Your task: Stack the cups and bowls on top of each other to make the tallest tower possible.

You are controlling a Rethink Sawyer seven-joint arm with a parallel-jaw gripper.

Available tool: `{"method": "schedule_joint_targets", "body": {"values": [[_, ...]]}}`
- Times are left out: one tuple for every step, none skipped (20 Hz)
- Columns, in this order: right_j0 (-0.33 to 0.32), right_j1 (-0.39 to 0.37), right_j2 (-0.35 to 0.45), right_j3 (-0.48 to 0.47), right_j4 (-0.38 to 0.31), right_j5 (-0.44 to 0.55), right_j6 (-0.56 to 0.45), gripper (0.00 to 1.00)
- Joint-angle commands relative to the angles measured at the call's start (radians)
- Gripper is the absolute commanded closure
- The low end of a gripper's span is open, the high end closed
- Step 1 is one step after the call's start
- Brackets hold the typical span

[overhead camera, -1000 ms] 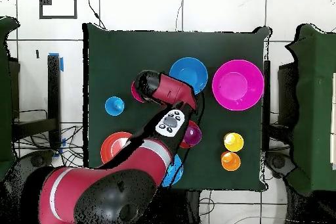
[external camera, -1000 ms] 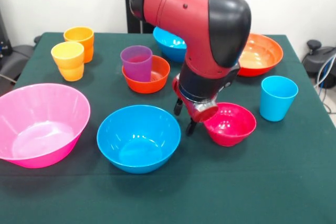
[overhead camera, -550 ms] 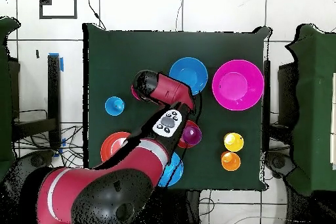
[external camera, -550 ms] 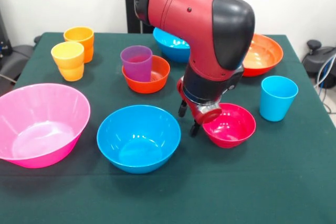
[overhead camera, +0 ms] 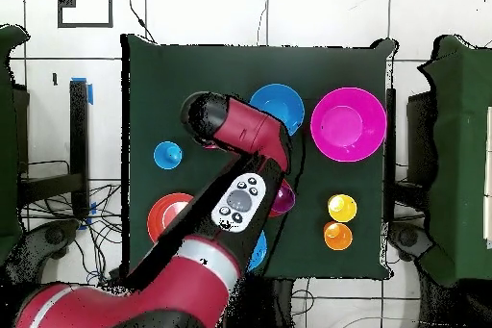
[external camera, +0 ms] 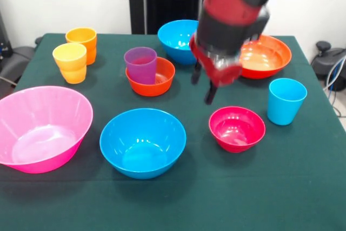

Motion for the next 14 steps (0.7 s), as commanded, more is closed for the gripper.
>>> {"method": "schedule_joint_targets", "body": {"values": [[0.024, -0.183, -0.025, 0.019, -0.102, 0.101, 0.033, 0.00], [0.025, -0.197, -0.020, 0.018, -0.108, 0.116, 0.025, 0.00], [0.030, -0.212, -0.008, 0.030, -0.103, 0.128, 0.030, 0.00], [0.036, -0.223, -0.001, 0.032, -0.108, 0.143, 0.023, 0.00], [0.039, -0.234, 0.016, 0.040, -0.107, 0.143, 0.012, 0.00], [0.038, -0.237, 0.044, 0.046, -0.104, 0.129, -0.006, 0.00], [0.038, -0.240, 0.071, 0.052, -0.102, 0.115, -0.024, 0.00], [0.038, -0.229, 0.094, 0.051, -0.101, 0.100, -0.029, 0.00], [0.030, -0.221, 0.122, 0.052, -0.100, 0.080, -0.047, 0.00], [0.030, -0.209, 0.143, 0.056, -0.094, 0.059, -0.045, 0.00], [0.024, -0.203, 0.164, 0.062, -0.092, 0.043, -0.057, 0.00], [0.023, -0.196, 0.180, 0.068, -0.088, 0.029, -0.057, 0.00], [0.022, -0.190, 0.196, 0.074, -0.084, 0.015, -0.057, 0.00], [0.021, -0.186, 0.210, 0.082, -0.079, -0.003, -0.053, 0.00]]}}
